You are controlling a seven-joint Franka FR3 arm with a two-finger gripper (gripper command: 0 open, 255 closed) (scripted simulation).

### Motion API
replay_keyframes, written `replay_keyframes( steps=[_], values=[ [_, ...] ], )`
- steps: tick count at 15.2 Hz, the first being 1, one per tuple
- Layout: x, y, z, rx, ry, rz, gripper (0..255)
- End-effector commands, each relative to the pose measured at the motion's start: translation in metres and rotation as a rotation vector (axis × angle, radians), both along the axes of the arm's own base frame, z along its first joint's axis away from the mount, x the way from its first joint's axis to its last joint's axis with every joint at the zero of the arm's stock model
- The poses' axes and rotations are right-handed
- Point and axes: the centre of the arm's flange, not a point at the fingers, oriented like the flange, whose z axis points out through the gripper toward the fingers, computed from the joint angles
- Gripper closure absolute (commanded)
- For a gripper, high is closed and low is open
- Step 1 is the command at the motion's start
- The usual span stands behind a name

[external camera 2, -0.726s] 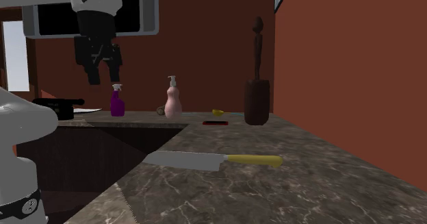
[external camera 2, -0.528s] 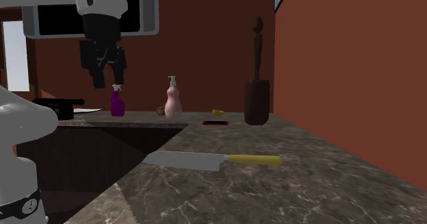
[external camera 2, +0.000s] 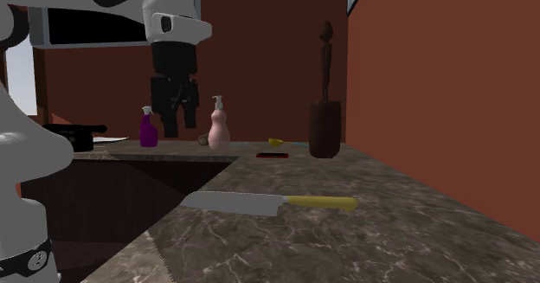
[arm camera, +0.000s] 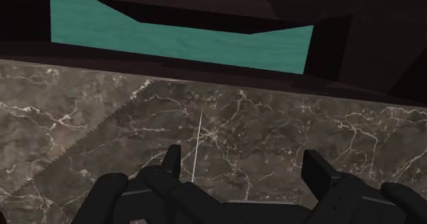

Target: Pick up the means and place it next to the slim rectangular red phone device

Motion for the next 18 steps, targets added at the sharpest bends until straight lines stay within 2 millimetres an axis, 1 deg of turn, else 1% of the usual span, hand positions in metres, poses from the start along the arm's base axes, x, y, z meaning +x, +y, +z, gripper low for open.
replay_keyframes(
  steps=[1,13,14,18],
  values=[
    [0.023,0.001,-0.012,-0.003,0.003,-0.013,0],
    [0.162,-0.022,-0.087,-0.02,0.025,-0.086,0],
    [0.17,-0.024,-0.092,-0.021,0.026,-0.09,0],
    [0.17,-0.022,-0.113,-0.021,0.026,-0.09,0]
  ],
)
